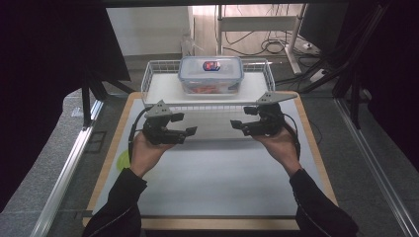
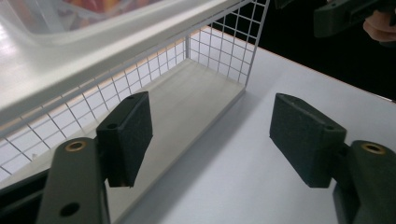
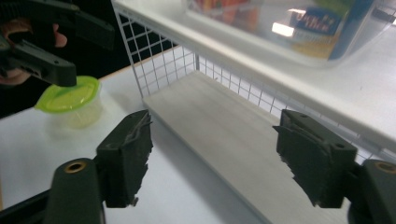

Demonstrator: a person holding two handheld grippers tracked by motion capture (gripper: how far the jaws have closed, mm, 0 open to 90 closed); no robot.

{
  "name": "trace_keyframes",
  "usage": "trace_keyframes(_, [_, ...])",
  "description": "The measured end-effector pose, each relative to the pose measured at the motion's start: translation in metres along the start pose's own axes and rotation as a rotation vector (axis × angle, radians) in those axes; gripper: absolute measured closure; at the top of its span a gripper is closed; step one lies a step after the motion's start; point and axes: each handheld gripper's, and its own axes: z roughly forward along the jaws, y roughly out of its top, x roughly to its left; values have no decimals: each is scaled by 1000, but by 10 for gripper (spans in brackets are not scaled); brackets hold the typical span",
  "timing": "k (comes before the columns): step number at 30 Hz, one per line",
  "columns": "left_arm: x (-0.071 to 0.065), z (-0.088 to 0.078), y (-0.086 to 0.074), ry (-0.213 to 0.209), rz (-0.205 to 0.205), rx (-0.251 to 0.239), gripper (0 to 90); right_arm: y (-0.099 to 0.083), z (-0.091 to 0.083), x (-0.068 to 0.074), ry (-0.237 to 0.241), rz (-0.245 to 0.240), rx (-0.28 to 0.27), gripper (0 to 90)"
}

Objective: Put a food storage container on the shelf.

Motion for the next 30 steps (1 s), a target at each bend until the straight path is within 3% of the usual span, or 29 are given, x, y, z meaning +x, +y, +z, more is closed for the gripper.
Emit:
trace_keyframes(11, [-22, 0, -22, 19, 21, 10, 194, -34, -5, 15, -14, -23, 19, 127])
trace_keyframes(21, [-33, -1, -43, 8, -12, 20, 88, -51, -7, 19, -6, -12, 11, 0])
trace_keyframes(25, [-36, -1, -51, 9, 7, 54, 56, -60, -7, 23, 14, -6, 24, 0])
trace_keyframes(30, [-39, -3, -64, 12, 8, 54, 35, -70, -9, 30, 10, -23, 27, 0])
